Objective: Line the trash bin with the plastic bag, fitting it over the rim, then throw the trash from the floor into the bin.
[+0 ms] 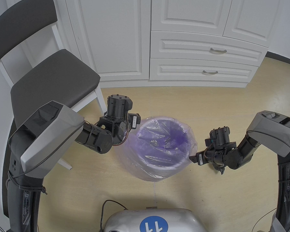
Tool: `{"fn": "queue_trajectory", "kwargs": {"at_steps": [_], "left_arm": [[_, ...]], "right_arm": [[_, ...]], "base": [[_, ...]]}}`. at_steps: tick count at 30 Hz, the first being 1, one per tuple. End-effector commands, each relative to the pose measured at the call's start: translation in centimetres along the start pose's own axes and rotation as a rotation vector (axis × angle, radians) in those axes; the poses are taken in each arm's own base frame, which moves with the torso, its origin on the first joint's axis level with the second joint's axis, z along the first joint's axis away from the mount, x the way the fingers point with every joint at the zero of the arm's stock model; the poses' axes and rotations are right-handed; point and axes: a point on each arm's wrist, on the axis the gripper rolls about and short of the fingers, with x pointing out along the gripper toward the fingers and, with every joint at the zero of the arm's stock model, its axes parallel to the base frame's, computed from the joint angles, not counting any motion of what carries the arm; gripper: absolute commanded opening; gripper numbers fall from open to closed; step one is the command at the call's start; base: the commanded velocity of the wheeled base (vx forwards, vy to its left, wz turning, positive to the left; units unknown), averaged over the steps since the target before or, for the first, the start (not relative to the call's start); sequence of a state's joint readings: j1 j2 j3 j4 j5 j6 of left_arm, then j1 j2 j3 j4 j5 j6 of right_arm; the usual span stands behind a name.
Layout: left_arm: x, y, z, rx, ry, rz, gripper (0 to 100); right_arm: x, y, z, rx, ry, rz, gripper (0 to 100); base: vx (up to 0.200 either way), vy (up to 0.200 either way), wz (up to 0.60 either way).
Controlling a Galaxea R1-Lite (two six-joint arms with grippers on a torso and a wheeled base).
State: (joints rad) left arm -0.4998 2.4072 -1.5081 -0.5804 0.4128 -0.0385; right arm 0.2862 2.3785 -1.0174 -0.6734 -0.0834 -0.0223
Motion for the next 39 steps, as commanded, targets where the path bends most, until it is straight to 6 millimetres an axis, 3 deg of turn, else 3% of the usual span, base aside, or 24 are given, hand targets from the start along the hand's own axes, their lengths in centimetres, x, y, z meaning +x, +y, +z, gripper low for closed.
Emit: {"fn": "queue_trajectory", "kwargs": {"at_steps": [1,7,14,22,29,39], "left_arm": [[-2.2,-1.3,0.7,0.005,-0.02,-0.042,100],[-3.9,-2.9,0.2,0.035,-0.003,-0.086,100],[-4.2,-3.4,-0.3,0.086,0.025,-0.097,100],[-5.4,-3.5,-0.1,0.186,0.123,-0.105,100],[-7.0,-4.9,0.1,0.267,0.211,-0.052,100],[-8.8,-7.6,0.8,0.333,0.343,-0.093,100]], "right_arm": [[1.7,1.1,-2.1,-0.014,0.058,0.021,100],[3.2,2.1,-4.3,-0.03,0.059,0.035,100],[2.8,3.7,-4.6,-0.049,0.06,0.071,100],[1.7,7.5,-4.9,-0.042,0.032,0.146,100],[1.1,10.3,-5.5,-0.066,-0.01,0.203,100],[0.3,11.2,-6.2,-0.079,0.011,0.22,100]], "base": [[0.0,0.0,0.0],[0.0,0.0,0.0],[0.0,0.0,0.0],[0.0,0.0,0.0],[0.0,0.0,0.0],[0.0,0.0,0.0]]}}
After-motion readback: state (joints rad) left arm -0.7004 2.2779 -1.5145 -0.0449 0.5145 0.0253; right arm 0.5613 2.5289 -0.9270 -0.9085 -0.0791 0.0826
